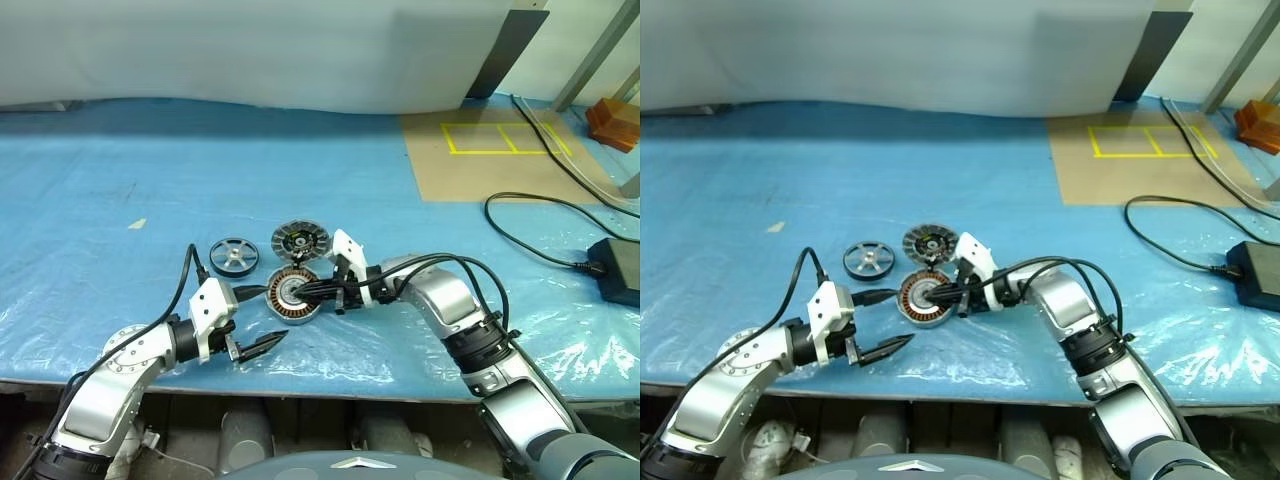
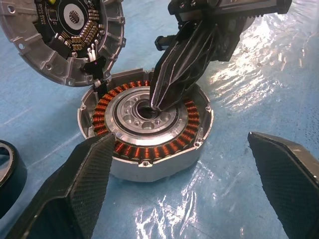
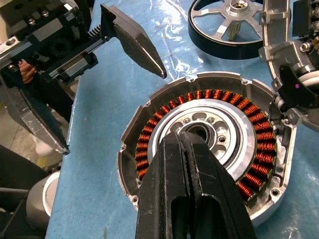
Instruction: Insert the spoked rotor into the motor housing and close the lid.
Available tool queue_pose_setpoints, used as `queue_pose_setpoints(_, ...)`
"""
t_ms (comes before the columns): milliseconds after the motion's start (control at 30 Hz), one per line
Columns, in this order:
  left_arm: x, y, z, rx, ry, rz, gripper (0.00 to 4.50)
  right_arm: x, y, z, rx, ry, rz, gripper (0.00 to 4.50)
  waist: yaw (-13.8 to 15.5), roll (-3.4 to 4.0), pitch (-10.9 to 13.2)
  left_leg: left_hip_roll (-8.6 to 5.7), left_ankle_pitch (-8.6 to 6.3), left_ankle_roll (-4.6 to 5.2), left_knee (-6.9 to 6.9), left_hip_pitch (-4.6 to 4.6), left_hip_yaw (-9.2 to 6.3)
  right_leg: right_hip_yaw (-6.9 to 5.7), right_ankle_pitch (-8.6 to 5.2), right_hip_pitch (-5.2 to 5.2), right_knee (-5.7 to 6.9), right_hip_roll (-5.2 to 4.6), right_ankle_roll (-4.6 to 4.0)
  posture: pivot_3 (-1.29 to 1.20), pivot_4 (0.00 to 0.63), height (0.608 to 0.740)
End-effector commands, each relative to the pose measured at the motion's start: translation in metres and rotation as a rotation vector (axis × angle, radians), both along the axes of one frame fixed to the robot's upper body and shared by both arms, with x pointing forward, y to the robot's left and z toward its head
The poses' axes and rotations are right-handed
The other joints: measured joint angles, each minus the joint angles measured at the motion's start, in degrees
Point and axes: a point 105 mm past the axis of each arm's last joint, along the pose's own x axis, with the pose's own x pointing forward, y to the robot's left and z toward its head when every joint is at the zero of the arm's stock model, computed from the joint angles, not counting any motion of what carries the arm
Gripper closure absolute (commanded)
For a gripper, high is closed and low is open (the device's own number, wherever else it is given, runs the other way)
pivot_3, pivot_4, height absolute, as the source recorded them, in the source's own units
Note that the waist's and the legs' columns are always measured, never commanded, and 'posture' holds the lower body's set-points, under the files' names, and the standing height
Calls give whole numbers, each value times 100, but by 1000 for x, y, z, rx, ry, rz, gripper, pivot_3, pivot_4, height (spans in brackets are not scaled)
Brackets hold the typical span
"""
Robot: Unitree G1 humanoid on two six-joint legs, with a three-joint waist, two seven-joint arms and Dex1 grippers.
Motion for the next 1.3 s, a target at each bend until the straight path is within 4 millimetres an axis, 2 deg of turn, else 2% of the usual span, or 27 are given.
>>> queue_pose_setpoints(33,-1,-3,5,-3,-29,-12,0,-3,3,23,132,41,14,4473,4,0,0,0,0,0,0,-1,0,0,0,0,0,0,0,0,150,740)
queue_pose_setpoints(167,-1,-2,5,-2,-28,-11,0,-1,3,48,235,46,22,4473,18,1,1,0,0,0,0,-8,0,0,1,-6,-2,0,2,0,150,740)
queue_pose_setpoints(267,-1,-3,5,-5,-29,-12,0,0,9,46,200,4,30,4473,13,1,1,1,0,0,-3,-7,0,-1,9,-7,-2,2,16,0,150,740)
queue_pose_setpoints(333,0,-3,6,-5,-31,-14,0,1,13,41,168,-22,24,4473,15,1,1,3,0,0,-5,-6,0,-2,10,-7,-1,3,16,0,150,740)
queue_pose_setpoints(467,1,-4,6,-6,-33,-15,0,3,17,15,57,-67,18,4473,16,1,1,1,0,-1,-5,-9,1,-2,10,-8,-3,2,16,0,150,740)
queue_pose_setpoints(600,2,0,5,6,-34,-9,0,7,26,4,39,-46,-24,4473,15,1,1,1,0,-1,-5,-9,1,-2,9,-9,-4,2,15,0,150,740)
queue_pose_setpoints(700,3,2,6,7,-37,-1,0,5,25,-5,-5,-53,-6,4473,-2,1,1,1,0,-1,-5,-7,1,-2,9,-9,-1,2,15,0,150,740)
queue_pose_setpoints(933,2,0,4,11,-34,-4,0,0,19,-14,-38,41,-12,4473,0,1,0,0,0,-1,-4,-6,0,-1,9,-6,-2,1,15,0,150,740)
queue_pose_setpoints(1100,3,-1,4,10,-39,-4,0,4,14,-29,-135,191,-117,4473,1,9,-6,0,0,-1,-4,1,0,-1,7,-2,0,1,11,0,150,740)
queue_pose_setpoints(1300,4,-1,4,11,-44,-1,0,-5,7,-30,-163,282,-133,4473,29,19,-17,-3,0,-1,-4,7,0,-1,0,8,-4,-5,1,0,150,740)
